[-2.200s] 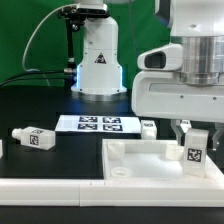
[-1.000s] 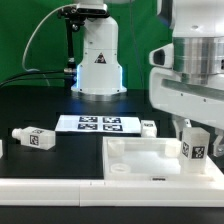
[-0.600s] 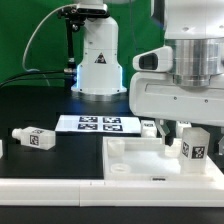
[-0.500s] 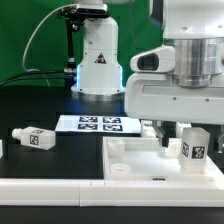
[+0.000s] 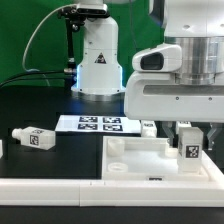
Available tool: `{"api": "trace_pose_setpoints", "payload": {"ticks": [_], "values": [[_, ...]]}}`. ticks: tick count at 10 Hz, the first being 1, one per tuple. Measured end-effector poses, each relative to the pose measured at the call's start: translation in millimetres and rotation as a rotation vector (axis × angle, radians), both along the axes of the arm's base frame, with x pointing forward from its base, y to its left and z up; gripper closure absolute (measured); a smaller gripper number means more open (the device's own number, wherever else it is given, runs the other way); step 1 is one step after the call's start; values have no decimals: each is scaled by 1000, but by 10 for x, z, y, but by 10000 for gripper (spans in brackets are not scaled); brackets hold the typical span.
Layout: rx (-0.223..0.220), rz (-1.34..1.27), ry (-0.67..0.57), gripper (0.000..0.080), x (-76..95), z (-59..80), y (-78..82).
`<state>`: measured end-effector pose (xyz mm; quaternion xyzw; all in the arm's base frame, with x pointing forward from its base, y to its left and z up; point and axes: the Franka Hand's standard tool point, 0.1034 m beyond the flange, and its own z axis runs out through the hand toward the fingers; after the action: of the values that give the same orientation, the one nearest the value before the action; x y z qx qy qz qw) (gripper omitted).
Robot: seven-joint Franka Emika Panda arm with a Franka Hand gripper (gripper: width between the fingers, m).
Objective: Assemble one leg
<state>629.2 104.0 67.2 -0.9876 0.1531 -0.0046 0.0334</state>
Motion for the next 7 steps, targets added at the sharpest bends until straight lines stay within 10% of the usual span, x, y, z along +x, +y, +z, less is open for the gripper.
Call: {"api": "trace_pose_setpoints", "payload": {"ticks": [7], "values": [[-6,-667,30,517,-9,-4,96]]}}
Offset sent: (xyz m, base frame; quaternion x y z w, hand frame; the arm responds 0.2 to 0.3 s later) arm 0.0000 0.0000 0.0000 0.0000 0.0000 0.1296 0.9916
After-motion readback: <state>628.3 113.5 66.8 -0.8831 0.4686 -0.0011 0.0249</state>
